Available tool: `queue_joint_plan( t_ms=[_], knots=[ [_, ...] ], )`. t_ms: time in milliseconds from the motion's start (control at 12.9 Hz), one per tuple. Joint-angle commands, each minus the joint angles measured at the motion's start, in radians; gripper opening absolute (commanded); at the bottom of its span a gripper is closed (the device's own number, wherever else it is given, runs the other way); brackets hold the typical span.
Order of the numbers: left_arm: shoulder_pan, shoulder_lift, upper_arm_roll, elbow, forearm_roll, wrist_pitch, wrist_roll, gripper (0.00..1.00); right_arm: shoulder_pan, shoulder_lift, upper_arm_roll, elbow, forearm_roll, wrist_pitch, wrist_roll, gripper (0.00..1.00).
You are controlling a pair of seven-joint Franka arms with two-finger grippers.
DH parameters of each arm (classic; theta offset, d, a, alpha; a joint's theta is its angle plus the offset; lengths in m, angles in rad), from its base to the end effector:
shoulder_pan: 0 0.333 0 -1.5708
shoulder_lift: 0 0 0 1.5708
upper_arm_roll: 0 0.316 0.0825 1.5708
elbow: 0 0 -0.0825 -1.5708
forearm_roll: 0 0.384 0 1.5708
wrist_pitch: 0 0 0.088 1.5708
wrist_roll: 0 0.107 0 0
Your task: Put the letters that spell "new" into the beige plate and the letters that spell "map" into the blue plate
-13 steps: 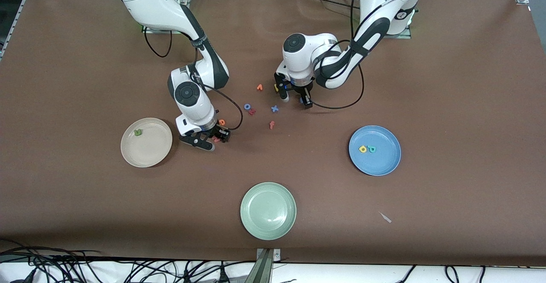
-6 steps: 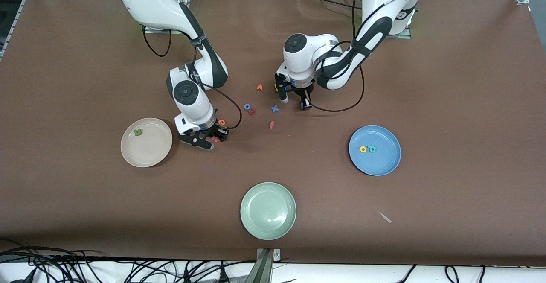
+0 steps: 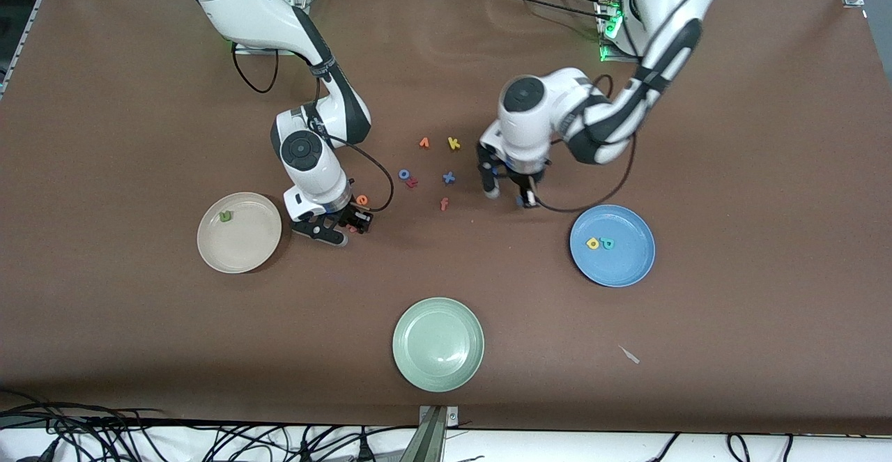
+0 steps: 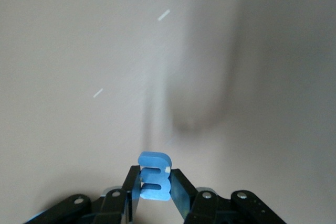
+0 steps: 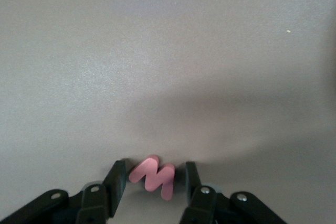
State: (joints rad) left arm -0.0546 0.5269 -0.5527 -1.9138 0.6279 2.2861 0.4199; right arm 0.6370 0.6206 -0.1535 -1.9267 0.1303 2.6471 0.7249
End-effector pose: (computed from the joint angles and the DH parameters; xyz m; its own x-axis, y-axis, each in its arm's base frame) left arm 0.5272 -0.3297 0.2489 0.1754 -0.9753 -0.1340 -0.9780 -0.1571 -0.1373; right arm 0.5606 0.2949 0.1768 0.9443 -0.3157 0.0929 -0.3110 -0.9484 -0.0621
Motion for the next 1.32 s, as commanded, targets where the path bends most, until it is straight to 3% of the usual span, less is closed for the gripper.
queue_joint_plan(
  t_ms=[0,233,310,388,466,621,854,1086,1164,1242],
  knots=[
    [0.154,-0.004,-0.01,0.029,-0.06,-0.048,0.118,0.0,0.0,0.005,-0.001,-0.017,0.017,0.033,-0.028,0.37],
    [0.289,0.002,-0.01,0.021,-0.083,-0.047,0.102,0.0,0.0,0.001,-0.001,-0.018,0.018,0.03,-0.028,0.22],
    [0.306,0.008,-0.01,0.019,-0.127,-0.047,0.089,0.2,0.0,-0.005,-0.001,-0.02,0.018,0.024,-0.033,0.2],
    [0.318,0.013,-0.01,0.021,-0.193,-0.047,0.089,0.64,-0.013,-0.019,-0.001,-0.02,0.017,0.019,-0.059,0.19],
    [0.326,0.01,-0.01,0.028,-0.221,-0.048,0.103,1.0,-0.037,-0.039,-0.001,-0.018,0.017,-0.016,-0.091,0.19],
    [0.32,-0.002,-0.015,0.08,-0.237,-0.088,0.044,1.0,-0.103,-0.102,-0.001,-0.015,0.017,-0.116,-0.19,0.19],
    [0.312,-0.005,-0.061,0.282,-0.313,-0.346,-0.057,1.0,-0.242,-0.183,-0.001,-0.028,0.017,-0.237,-0.471,0.19],
    [0.311,-0.01,-0.116,0.43,-0.32,-0.529,-0.234,1.0,-0.356,-0.226,-0.011,-0.096,0.015,-0.239,-0.703,0.2],
    [0.311,-0.017,-0.13,0.471,-0.321,-0.569,-0.254,1.0,-0.362,-0.226,-0.015,-0.116,0.018,-0.227,-0.711,0.25],
    [0.309,-0.031,-0.127,0.508,-0.324,-0.595,-0.277,1.0,-0.362,-0.228,-0.015,-0.139,0.02,-0.205,-0.702,0.5]
  ],
)
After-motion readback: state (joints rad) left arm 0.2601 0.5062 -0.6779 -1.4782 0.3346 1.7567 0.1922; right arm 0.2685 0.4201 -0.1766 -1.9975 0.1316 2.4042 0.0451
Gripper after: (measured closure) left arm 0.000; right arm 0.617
